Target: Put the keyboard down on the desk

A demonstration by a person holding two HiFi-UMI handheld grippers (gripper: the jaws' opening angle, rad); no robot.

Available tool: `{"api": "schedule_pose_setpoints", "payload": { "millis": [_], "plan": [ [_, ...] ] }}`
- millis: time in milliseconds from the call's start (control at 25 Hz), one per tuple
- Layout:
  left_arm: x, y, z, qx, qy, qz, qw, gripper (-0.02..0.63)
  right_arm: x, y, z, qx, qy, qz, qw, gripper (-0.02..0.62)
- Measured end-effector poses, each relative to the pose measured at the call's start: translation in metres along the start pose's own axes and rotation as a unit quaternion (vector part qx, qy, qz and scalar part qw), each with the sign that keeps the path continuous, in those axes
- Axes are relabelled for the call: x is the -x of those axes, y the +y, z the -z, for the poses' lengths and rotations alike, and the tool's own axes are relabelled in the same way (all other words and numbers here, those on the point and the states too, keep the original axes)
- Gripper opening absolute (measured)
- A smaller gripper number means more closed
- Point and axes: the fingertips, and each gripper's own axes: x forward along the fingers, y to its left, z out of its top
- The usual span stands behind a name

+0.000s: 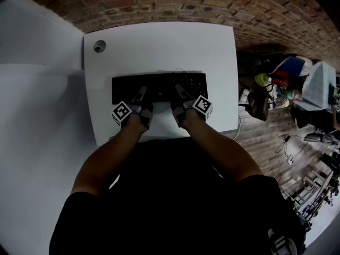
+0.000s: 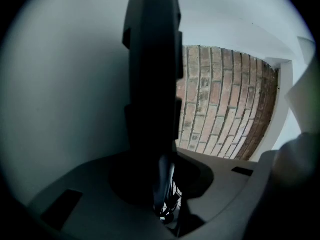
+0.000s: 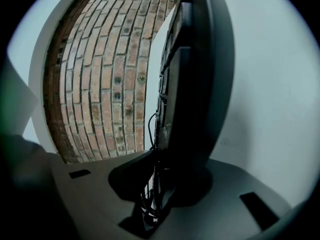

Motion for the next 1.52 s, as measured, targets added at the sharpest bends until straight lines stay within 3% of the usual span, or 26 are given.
{"api": "schedule_pose_setpoints", "payload": {
  "millis": [640,920,1520],
  "plan": [
    [0.008,0.005,0.001,0.030,-0.004,-0.002,0.9995,0.138,0.004,-0.007,0.001,-0.001,0.007,0.038,0.999,0.146],
    [0.016,0.007,0.001,0.046,-0.007,-0.001,0.9989,0.163,0.008,-0.004,0.003,-0.001,0.011,0.033,0.999,0.201],
    [0.034,0.016,0.004,0.043,-0.002,0.002,0.9991,0.166,0.024,-0.012,0.016,-0.002,0.019,0.058,0.998,0.222]
  ]
}}
